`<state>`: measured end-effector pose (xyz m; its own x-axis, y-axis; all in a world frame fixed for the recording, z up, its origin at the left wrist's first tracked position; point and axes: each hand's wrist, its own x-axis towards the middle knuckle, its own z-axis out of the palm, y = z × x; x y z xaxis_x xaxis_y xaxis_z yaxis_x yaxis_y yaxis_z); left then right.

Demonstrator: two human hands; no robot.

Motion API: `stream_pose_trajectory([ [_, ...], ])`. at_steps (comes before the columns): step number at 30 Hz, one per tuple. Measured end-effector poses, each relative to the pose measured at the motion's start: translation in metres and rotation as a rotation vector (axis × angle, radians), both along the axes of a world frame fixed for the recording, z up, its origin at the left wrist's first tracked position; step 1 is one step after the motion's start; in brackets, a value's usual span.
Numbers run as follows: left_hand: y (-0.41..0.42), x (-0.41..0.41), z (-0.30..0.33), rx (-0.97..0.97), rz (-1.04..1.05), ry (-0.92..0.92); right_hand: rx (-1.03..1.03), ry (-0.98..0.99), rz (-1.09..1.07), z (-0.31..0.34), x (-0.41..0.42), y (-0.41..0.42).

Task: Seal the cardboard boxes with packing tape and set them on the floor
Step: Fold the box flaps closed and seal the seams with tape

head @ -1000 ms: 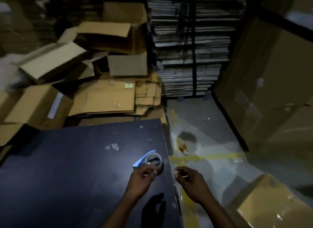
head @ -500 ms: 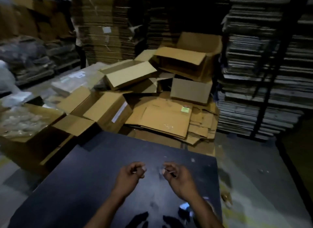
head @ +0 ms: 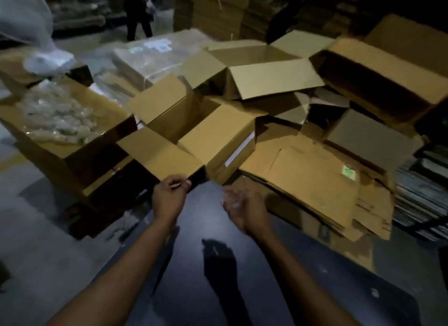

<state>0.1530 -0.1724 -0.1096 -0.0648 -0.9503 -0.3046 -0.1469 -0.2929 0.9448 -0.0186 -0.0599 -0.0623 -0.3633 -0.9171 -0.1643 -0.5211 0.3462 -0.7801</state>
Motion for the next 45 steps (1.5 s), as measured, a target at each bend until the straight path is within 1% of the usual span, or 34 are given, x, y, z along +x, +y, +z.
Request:
stream_pose_trajectory([
  [1,-0.018,0.008,-0.005,0.117,0.103,0.074,0.027,-0.028,-0.004,-0.006,0.004,-0.027],
  [3,-0.047,0.018,-0.010,0.364,0.254,0.280,0.048,0.069,0.042,-0.024,0.008,-0.068],
  [4,-0.057,0.017,-0.007,0.446,0.291,0.339,0.057,0.103,0.061,-0.033,0.009,-0.084],
  [6,-0.077,0.014,-0.003,0.567,0.350,0.399,0.103,0.122,0.076,-0.039,0.013,-0.109],
  [8,-0.094,0.010,0.001,0.633,0.377,0.460,0.116,0.178,0.123,-0.040,0.013,-0.125],
  [10,-0.105,0.005,0.001,0.632,0.363,0.452,0.132,0.208,0.096,-0.041,0.007,-0.136],
  [12,-0.113,-0.004,0.008,0.578,0.338,0.443,0.076,0.264,0.076,-0.039,-0.001,-0.141],
  [15,-0.111,-0.021,0.038,0.495,0.304,0.461,0.063,0.490,0.145,-0.034,-0.012,-0.139],
  [18,-0.101,-0.035,0.071,0.462,0.303,0.527,-0.029,0.587,0.156,-0.026,-0.023,-0.138],
  [21,-0.077,-0.043,0.098,0.465,0.303,0.588,-0.184,0.653,0.093,-0.007,-0.034,-0.139],
  [24,-0.045,-0.049,0.109,0.500,0.285,0.618,-0.318,0.728,0.063,0.009,-0.047,-0.130],
  [27,-0.013,-0.053,0.117,0.490,0.279,0.661,-0.349,0.791,0.077,0.027,-0.051,-0.097],
  [29,0.012,-0.054,0.122,0.461,0.212,0.652,-0.325,0.780,0.070,0.037,-0.056,-0.063],
  [32,0.061,-0.053,0.126,0.420,0.030,0.588,-0.278,0.678,0.087,0.038,-0.067,0.000],
  [34,0.093,-0.052,0.128,0.401,-0.116,0.495,-0.288,0.647,0.070,0.035,-0.073,0.045],
  [37,0.135,-0.046,0.132,0.312,-0.303,0.271,-0.413,0.572,0.033,0.037,-0.075,0.110],
  [39,0.158,-0.039,0.128,0.201,-0.316,0.083,-0.474,0.494,-0.001,0.034,-0.082,0.154],
  [41,0.177,-0.026,0.128,-0.035,-0.221,-0.161,-0.509,0.404,-0.044,0.030,-0.092,0.195],
  [42,0.186,-0.020,0.128,-0.211,-0.169,-0.227,-0.519,0.391,-0.063,0.028,-0.098,0.216],
  [43,0.192,-0.015,0.129,-0.409,-0.165,-0.288,-0.522,0.400,-0.080,0.027,-0.102,0.235],
  [44,0.197,-0.013,0.131,-0.601,-0.222,-0.371,-0.524,0.405,-0.089,0.025,-0.104,0.253],
  [45,0.200,-0.011,0.133,-0.759,-0.328,-0.494,-0.536,0.381,-0.105,0.024,-0.103,0.271],
])
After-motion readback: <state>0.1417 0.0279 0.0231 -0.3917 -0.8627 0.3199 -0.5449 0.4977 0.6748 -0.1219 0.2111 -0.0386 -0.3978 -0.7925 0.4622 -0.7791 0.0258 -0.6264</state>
